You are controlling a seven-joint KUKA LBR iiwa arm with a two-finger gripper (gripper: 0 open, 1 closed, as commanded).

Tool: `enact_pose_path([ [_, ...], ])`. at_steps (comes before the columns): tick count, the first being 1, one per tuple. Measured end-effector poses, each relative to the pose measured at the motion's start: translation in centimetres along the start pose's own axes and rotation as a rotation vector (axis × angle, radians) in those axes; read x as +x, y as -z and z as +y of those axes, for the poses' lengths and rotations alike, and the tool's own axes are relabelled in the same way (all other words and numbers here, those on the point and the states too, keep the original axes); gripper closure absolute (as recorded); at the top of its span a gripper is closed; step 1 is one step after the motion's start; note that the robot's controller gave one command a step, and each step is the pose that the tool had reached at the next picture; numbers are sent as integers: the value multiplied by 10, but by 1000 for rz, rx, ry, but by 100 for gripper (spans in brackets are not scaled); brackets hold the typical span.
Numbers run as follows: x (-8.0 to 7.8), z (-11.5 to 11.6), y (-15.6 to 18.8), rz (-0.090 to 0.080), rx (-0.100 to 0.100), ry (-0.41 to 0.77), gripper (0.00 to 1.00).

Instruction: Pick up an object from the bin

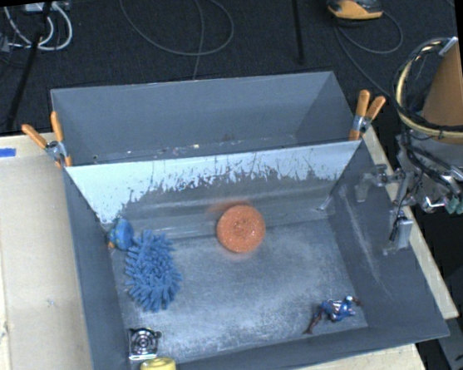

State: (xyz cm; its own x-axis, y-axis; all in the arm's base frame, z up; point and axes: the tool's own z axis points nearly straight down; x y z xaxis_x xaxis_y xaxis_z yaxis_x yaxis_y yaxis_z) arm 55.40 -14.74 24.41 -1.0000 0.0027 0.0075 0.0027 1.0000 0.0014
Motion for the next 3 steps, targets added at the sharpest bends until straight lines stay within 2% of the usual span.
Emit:
enact_pose_path([
  [1,-2,1,5,-8,1,3,0],
  [2,10,4,-47,-13,3,-13,0],
  [3,9,18,-105,-8,2,51,0],
])
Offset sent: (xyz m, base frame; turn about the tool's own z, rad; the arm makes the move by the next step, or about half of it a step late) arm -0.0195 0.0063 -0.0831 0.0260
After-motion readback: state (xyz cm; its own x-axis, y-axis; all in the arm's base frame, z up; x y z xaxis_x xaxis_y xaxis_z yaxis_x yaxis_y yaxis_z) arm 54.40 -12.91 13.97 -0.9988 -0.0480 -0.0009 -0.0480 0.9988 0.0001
